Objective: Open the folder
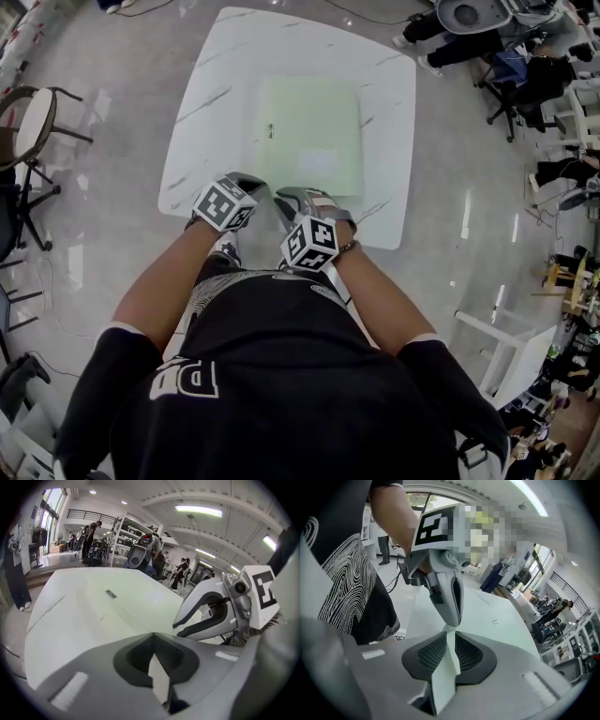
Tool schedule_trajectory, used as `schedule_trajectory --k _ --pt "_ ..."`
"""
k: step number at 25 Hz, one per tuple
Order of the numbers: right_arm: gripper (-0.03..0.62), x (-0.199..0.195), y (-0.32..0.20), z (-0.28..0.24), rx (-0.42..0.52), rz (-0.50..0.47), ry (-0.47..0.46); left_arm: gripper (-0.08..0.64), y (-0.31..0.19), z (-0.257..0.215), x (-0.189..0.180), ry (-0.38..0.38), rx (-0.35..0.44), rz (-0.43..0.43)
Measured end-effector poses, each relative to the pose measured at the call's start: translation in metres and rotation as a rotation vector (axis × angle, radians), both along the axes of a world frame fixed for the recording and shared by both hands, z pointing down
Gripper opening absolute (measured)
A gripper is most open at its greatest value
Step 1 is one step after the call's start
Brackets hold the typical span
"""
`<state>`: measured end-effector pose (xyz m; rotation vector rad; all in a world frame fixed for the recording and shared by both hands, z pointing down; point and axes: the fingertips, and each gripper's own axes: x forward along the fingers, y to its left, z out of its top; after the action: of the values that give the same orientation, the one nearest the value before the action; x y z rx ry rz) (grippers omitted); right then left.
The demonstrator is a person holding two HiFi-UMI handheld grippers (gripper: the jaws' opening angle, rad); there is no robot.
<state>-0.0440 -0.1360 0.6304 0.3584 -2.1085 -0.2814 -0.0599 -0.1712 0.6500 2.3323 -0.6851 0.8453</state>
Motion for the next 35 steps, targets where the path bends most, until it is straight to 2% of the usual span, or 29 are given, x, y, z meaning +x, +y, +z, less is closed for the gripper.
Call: schedule_trajectory --k 3,8,17,21,26,35 --pt "0.068 -0.007 -0.001 0.004 0.056 -0.051 0.053 0.051 0.001 -0.001 -0.001 0.001 0.0 -0.001" --pt "0.097 -0.009 -0.004 0.014 0.098 -0.087 0.124 0.051 0.001 -0.002 -0.001 0.003 0.0 -0.005" --pt "0.104 -0.01 -0.013 0.021 0.172 -0.092 0.176 0.051 0.001 0.0 -0.002 0.007 -0.003 0.003" --pt "0.106 -0.01 -0.015 0.013 0.158 -0.065 0.146 0.051 0.0 0.0 -0.001 -0.001 0.002 0.014" --pt "0.103 -0.006 -0.015 0.004 0.077 0.02 0.061 0.051 0.001 0.0 -0.001 -0.002 0.001 0.02" --pt "0.041 -0.002 -0.019 -0.011 -0.064 0.142 -0.095 0.051 -0.001 0.0 -0.002 -0.01 -0.002 0.031"
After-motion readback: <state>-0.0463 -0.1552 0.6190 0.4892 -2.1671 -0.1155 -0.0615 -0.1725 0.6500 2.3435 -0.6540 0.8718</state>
